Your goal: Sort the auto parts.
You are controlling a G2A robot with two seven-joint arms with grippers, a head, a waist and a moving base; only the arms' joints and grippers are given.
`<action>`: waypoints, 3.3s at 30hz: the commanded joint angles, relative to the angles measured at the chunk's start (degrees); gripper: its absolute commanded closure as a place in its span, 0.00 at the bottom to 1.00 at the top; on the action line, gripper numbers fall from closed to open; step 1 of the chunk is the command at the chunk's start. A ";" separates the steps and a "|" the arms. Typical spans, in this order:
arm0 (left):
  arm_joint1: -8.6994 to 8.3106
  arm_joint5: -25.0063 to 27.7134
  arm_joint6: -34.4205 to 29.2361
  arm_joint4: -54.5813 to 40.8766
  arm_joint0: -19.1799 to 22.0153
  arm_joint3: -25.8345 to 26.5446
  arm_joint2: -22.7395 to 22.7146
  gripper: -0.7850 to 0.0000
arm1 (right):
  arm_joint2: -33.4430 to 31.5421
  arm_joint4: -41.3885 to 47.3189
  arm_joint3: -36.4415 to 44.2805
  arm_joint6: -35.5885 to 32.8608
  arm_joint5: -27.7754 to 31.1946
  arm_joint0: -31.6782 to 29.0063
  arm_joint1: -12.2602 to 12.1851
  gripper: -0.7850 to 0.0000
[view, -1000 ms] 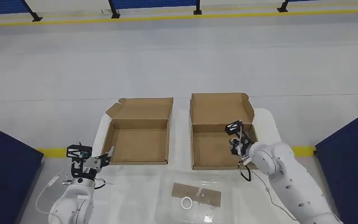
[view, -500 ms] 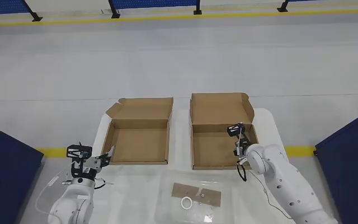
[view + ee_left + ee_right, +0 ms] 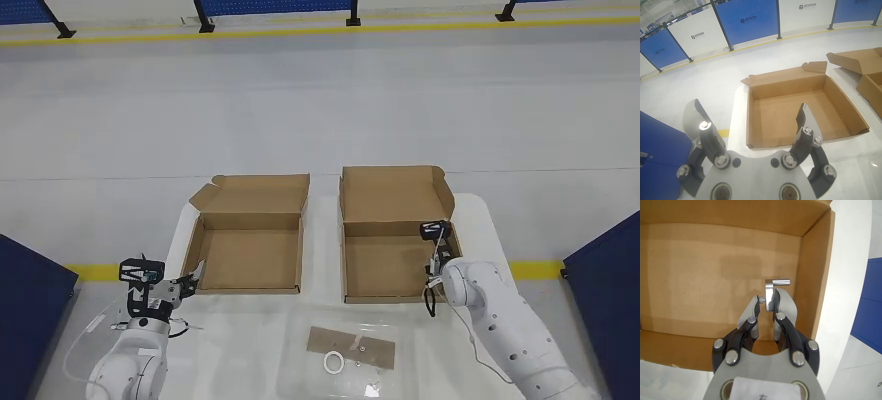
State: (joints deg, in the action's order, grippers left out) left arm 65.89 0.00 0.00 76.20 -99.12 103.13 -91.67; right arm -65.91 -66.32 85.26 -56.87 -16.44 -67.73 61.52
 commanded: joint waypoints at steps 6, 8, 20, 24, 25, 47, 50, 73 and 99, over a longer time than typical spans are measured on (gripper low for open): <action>0.00 0.00 0.00 0.00 0.00 0.00 0.00 0.00 | 0.15 -0.08 -1.55 0.10 -0.03 0.49 0.50 1.00; 0.00 0.00 0.00 0.00 0.00 0.00 0.00 0.00 | 0.22 -0.24 -2.05 -0.03 -0.08 0.70 0.64 1.00; 0.00 0.00 0.00 0.00 0.00 0.00 0.00 0.00 | 0.11 -0.98 -3.12 -1.06 0.23 1.30 1.29 0.64; 0.00 0.00 0.00 0.00 0.00 0.00 0.00 0.00 | -0.06 -1.45 -2.82 -1.18 0.18 1.23 1.46 0.56; 0.00 0.00 0.00 0.00 0.00 0.00 0.00 0.00 | -0.10 -1.71 -2.58 -1.23 0.21 1.19 1.48 0.56; 0.00 0.00 0.00 0.00 0.00 0.00 0.00 0.00 | -5.82 -0.60 11.02 -2.72 4.66 -4.19 0.86 0.00; 0.00 0.00 0.00 0.00 0.00 0.00 0.00 0.00 | -5.82 -0.60 11.02 -2.72 4.66 -4.19 0.86 0.00; 0.00 0.00 0.00 0.00 0.00 0.00 0.00 0.00 | -11.47 15.43 20.52 -3.47 25.02 -7.19 -0.09 0.00; 0.00 0.00 0.00 0.00 0.00 0.00 0.00 0.00 | -7.99 35.82 26.82 -15.09 48.76 -5.77 -2.52 0.00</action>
State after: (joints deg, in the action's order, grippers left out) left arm 65.89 0.00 0.00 76.20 -99.12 103.13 -91.67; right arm -75.41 -30.22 111.37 -72.00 32.28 -73.48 59.09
